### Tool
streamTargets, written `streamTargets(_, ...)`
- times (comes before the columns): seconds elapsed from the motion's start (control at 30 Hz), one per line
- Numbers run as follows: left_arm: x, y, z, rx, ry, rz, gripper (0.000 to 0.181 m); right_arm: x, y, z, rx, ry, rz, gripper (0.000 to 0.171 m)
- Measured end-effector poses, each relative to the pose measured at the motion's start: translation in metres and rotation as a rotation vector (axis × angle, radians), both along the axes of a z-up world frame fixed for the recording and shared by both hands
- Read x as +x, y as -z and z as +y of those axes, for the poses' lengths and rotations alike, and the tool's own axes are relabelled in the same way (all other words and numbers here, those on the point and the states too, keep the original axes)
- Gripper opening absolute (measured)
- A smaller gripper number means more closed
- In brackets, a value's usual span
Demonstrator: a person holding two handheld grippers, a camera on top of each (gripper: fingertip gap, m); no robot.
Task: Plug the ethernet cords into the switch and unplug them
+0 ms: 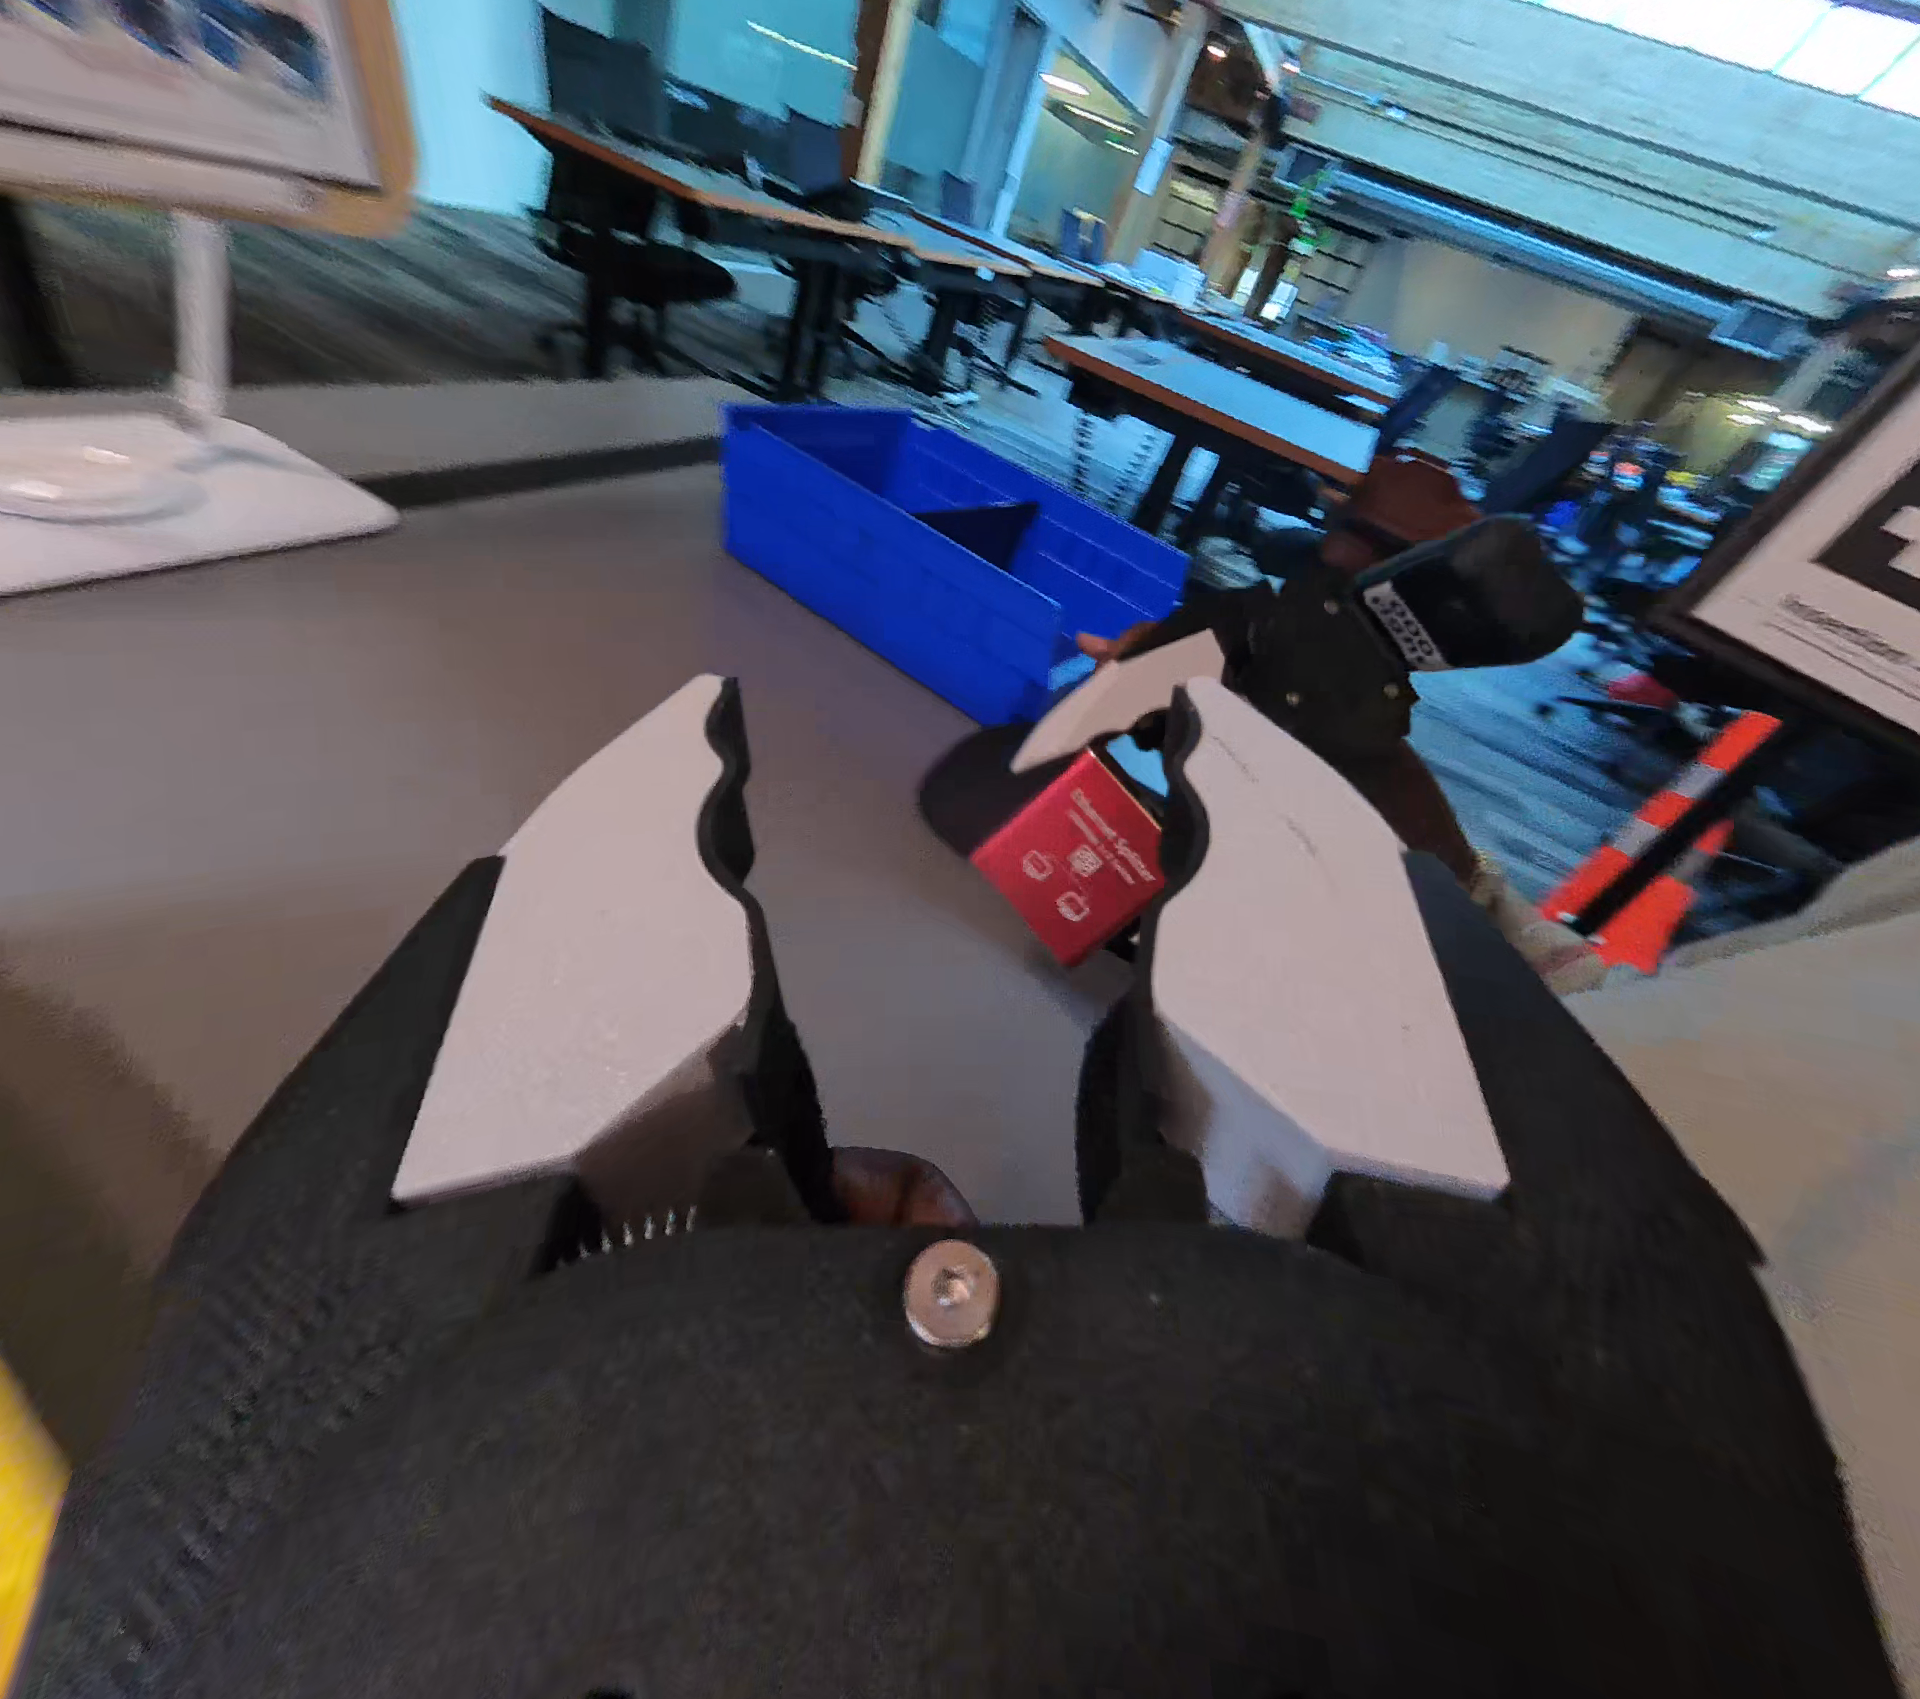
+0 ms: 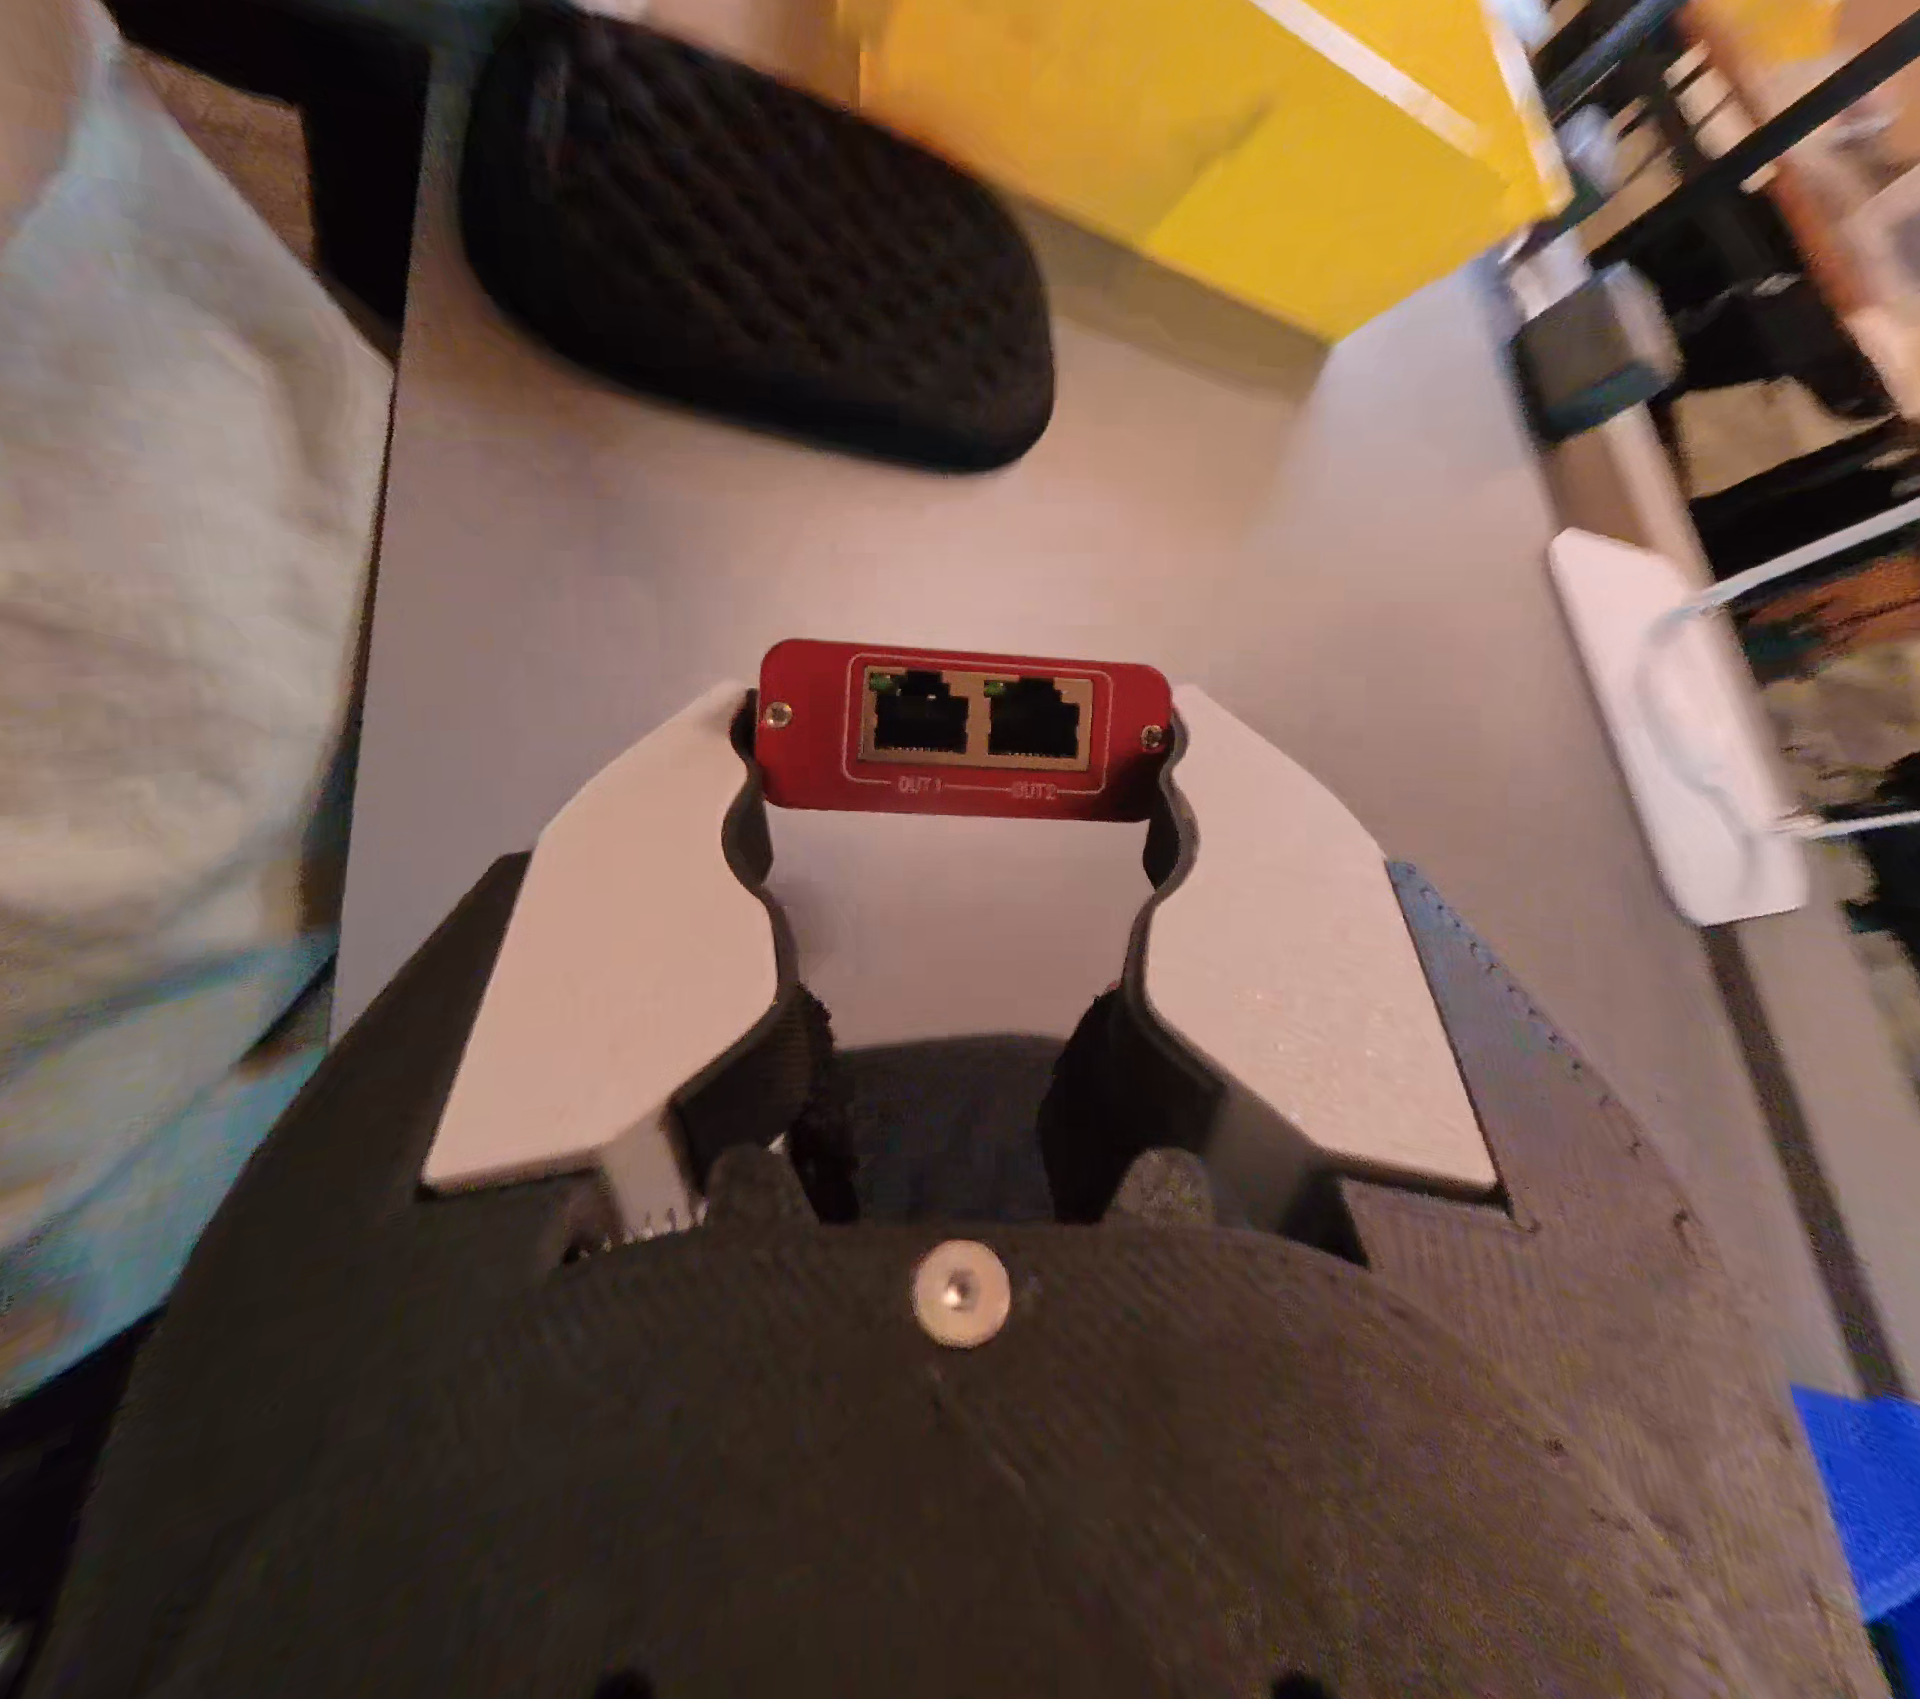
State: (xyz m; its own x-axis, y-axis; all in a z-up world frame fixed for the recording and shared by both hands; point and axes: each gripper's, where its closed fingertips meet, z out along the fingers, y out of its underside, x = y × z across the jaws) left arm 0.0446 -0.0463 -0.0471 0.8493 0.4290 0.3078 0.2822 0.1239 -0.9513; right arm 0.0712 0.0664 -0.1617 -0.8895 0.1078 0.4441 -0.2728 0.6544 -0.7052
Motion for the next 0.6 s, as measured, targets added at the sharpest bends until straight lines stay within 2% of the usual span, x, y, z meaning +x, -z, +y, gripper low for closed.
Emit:
streamTargets(0.13, -0.005, -0.019, -0.052, -0.047, -0.183, 0.097, 0.072, -0.003, 0.022, 0.015, 0.139, -0.017, -0.126, 0.072)
streamTargets(0.23, -0.004, -0.027, -0.078, -0.103, -0.284, 0.158, 0.07, -0.006, 0.031, 0.021, 0.237, -0.027, -0.178, 0.072)
streamTargets(0.6, -0.006, -0.026, -0.109, -0.182, -0.391, 0.205, 0.067, -0.014, 0.047, 0.023, 0.322, -0.021, -0.282, 0.072)
